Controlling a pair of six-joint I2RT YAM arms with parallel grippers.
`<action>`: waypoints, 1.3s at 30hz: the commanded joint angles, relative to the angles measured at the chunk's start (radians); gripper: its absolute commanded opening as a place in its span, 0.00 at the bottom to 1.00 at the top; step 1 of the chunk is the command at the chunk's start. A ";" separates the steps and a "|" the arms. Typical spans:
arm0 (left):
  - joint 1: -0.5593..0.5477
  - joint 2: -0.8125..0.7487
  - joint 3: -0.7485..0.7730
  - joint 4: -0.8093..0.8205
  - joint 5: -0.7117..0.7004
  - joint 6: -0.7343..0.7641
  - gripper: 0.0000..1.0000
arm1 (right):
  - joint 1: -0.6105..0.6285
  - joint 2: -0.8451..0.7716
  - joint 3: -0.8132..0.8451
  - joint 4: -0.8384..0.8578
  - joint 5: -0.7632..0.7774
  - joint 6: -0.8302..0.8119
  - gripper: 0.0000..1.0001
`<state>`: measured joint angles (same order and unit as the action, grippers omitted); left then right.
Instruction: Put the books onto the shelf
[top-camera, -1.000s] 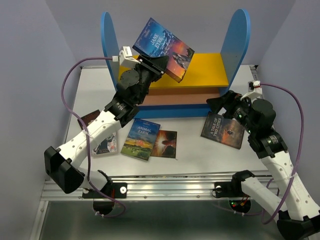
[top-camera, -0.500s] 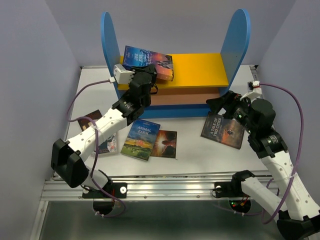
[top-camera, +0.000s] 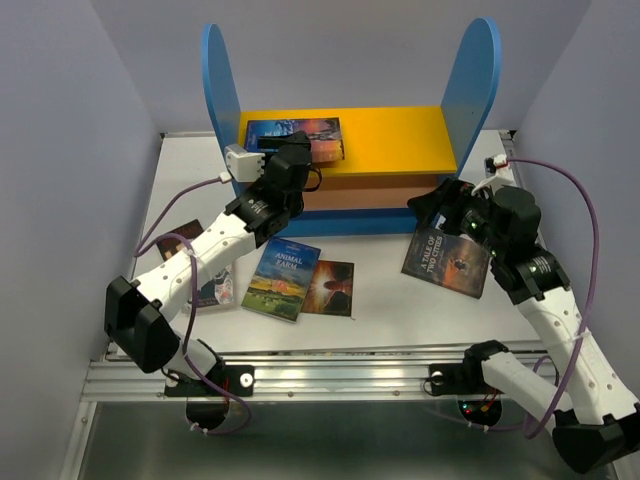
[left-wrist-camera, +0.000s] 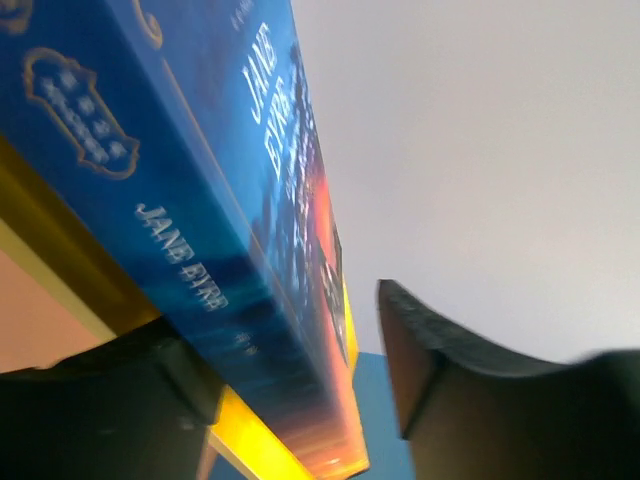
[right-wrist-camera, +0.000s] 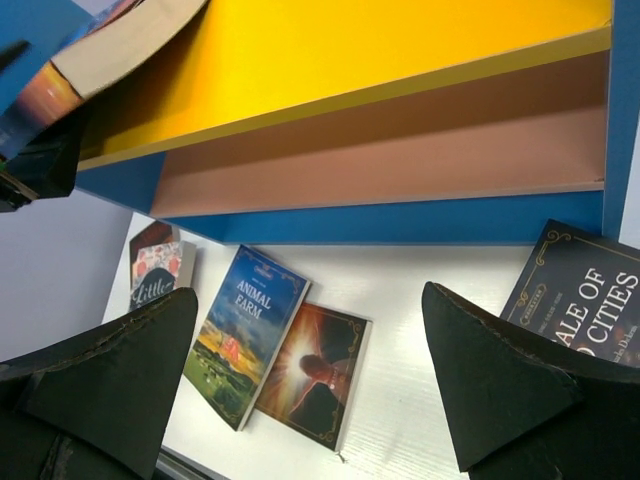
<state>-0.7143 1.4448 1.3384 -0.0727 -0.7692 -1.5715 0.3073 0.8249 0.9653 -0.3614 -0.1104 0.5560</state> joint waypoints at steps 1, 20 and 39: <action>-0.005 -0.029 0.085 -0.005 -0.050 -0.061 0.72 | -0.002 0.045 0.087 -0.031 -0.055 -0.053 1.00; -0.004 -0.050 0.061 -0.091 0.079 -0.009 0.99 | 0.288 0.345 0.341 -0.050 -0.005 -0.248 0.99; 0.082 -0.124 -0.073 -0.029 0.274 0.137 0.99 | 0.288 0.698 0.687 -0.040 -0.067 -0.444 0.60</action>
<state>-0.6430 1.3617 1.2850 -0.1112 -0.5083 -1.4872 0.5968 1.4975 1.5860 -0.4374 -0.1207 0.1524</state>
